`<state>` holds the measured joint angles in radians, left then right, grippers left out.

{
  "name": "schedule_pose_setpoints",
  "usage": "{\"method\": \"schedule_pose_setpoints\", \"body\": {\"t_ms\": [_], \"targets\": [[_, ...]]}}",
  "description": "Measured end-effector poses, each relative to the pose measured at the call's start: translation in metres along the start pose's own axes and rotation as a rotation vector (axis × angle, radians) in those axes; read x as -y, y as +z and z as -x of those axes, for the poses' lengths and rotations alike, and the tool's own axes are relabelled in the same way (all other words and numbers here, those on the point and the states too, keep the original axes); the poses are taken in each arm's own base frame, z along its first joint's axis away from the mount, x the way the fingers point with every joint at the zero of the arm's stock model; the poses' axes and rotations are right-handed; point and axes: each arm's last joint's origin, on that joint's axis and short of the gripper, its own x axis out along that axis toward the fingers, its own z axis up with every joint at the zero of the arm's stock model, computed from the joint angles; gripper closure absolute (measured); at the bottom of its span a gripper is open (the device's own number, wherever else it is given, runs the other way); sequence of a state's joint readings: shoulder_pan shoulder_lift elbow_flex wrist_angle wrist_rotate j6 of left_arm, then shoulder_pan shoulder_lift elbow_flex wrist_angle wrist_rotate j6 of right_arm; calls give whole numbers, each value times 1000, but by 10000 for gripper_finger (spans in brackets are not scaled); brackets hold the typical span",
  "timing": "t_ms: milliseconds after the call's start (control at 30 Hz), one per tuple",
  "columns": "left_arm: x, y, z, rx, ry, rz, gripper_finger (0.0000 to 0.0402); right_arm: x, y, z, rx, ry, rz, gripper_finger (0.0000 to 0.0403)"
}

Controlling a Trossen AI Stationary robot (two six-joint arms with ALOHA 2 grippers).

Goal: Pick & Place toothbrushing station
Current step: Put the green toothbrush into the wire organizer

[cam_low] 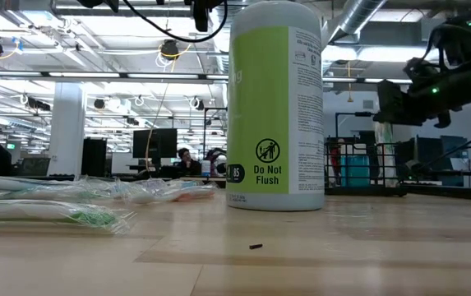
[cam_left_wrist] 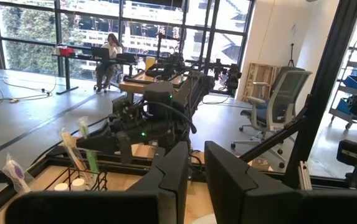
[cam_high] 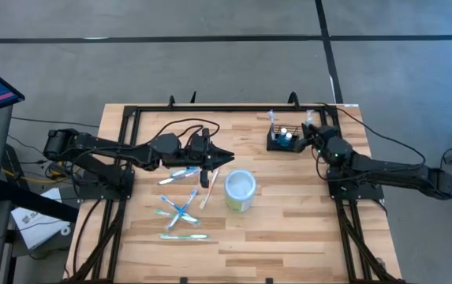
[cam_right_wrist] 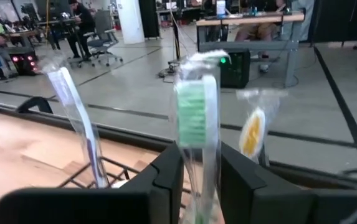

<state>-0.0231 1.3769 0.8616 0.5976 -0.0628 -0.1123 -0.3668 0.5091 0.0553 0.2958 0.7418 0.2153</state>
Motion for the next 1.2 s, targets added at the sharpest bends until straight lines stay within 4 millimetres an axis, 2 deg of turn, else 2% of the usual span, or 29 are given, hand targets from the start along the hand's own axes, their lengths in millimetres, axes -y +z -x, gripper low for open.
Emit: {"method": "schedule_pose_setpoints", "body": {"t_ms": [400,500,633,833,933,1200], "targets": [[0,-4,0,-41,5,-3,353,-4,18,0,-25,-13,82,325],[0,1,3,-26,3,-2,353,-4,20,0,-27,-11,85,325],[-1,13,14,-24,20,-4,353,-8,26,2,-23,8,86,325],[-4,22,37,-109,142,-22,353,-11,37,4,-25,14,100,325],[-6,19,46,-110,168,-21,353,-11,39,4,-24,13,137,325],[-10,2,64,-136,204,2,353,-8,27,5,-127,2,174,310]]}}
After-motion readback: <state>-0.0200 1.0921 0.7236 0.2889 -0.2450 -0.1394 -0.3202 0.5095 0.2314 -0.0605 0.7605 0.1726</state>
